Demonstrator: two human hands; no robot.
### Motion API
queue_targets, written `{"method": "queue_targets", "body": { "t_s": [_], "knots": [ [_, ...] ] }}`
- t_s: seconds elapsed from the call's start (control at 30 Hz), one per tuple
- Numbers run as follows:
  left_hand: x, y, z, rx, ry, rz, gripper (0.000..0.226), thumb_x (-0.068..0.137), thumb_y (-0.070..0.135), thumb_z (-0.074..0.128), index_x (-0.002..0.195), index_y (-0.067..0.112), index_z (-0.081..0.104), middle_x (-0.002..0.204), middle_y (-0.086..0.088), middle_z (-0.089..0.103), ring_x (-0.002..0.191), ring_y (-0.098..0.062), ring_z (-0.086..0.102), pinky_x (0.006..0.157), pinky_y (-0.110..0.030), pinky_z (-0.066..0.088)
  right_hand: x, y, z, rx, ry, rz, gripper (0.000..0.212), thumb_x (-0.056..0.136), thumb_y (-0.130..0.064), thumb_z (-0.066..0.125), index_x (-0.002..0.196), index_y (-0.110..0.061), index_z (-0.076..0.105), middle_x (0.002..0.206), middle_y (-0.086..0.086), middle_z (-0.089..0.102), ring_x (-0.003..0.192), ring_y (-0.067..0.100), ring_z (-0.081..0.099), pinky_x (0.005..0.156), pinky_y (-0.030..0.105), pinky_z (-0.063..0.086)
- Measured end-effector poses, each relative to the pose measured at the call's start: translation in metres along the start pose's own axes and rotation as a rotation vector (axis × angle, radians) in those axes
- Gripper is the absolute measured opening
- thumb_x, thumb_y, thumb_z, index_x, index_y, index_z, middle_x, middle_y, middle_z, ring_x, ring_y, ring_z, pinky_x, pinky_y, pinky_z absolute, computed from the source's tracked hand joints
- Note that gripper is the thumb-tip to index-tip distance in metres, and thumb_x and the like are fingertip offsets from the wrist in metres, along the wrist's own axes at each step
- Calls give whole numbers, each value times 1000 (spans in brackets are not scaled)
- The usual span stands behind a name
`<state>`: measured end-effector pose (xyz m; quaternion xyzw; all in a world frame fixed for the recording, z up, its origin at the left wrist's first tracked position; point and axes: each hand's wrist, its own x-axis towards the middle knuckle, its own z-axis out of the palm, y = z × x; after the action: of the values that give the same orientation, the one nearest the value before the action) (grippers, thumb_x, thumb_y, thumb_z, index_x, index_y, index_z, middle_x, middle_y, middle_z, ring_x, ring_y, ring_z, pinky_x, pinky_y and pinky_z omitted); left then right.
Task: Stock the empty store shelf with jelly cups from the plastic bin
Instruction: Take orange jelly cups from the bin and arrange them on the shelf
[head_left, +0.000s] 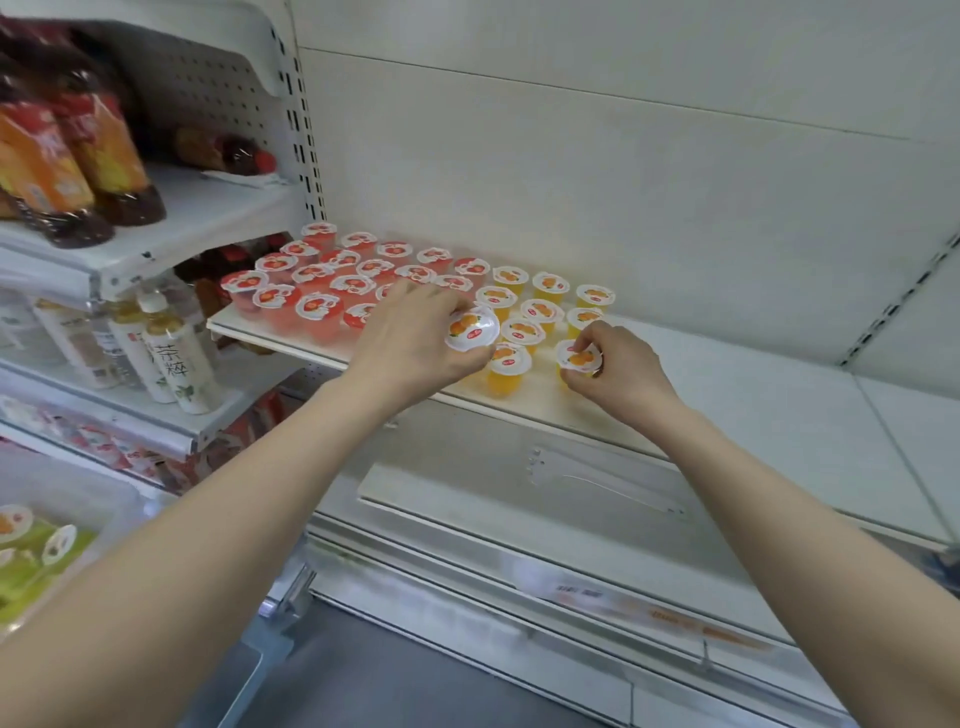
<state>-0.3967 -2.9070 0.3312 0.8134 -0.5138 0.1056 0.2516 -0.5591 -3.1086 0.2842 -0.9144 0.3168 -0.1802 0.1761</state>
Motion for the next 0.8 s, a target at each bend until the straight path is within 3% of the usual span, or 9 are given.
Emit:
{"method": "queue_targets", "body": {
  "t_s": [0.23,0.53,0.63,0.8],
  "knots": [
    [3,12,6,44,7,22,54,78,59,64,119,23,62,116,6,64,110,-21,45,91,-31,35,15,8,9,20,45,-36,26,84,-37,69,104,-24,58,108,2,50,88,24,58,83,33,43],
    [9,41,22,65,5,94,54,76,60,63,116,25,64,114,5,62,111,-21,45,95,-33,38,20,21,6,-77,54,-178,30,85,-31,71,111,-20,61,115,2,49,95,22,55,77,26,36],
    [13,53,32,69,-3,137,55,75,62,62,115,24,66,116,3,60,114,-21,44,97,-33,37,20,29,-6,-180,15,-253,35,87,-35,68,119,-23,62,121,2,50,109,23,49,88,32,42],
    [21,70,58,120,-45,172,58,74,65,58,112,22,68,123,4,58,122,-21,41,104,-33,35,17,41,-27,-271,39,-301,41,92,-36,60,131,-20,59,130,7,52,115,29,48,97,41,41]
  ]
}}
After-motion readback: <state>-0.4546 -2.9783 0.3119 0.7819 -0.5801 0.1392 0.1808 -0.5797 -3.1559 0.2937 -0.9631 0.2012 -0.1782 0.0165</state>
